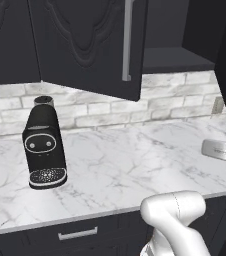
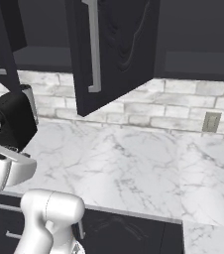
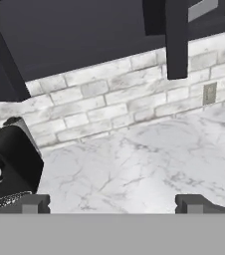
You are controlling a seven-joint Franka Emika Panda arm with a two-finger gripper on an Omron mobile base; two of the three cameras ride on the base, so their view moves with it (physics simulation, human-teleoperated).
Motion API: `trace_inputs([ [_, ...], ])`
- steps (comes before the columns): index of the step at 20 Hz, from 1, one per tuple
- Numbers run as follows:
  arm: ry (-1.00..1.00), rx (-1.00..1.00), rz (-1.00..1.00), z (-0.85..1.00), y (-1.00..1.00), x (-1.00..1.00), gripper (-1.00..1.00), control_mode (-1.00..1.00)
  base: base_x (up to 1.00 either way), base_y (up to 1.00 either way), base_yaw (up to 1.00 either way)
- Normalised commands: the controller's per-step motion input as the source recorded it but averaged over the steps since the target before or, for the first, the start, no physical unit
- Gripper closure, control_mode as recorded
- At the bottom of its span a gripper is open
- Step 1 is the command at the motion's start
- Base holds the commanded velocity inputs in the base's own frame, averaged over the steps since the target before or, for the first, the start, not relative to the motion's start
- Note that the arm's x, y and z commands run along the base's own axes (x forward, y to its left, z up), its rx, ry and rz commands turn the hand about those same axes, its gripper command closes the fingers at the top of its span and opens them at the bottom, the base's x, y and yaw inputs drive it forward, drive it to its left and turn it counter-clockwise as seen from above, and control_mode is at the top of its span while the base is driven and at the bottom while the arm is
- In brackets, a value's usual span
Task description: Close all open cabinet doors.
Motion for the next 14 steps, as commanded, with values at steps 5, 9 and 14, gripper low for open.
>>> trace_inputs([
  [5,-0.12,0.00,0.12,0.00,-0.75,-0.03,-1.00,-1.00,0.00,0.00,0.00],
  [9,-0.17,0.00,0.13,0.00,-0.77,-0.06,-1.00,-1.00,0.00,0.00,0.00],
  [14,-0.04,0.03,0.05,-0.03,-0.44,0.11,-1.00,-1.00,0.00,0.00,0.00],
])
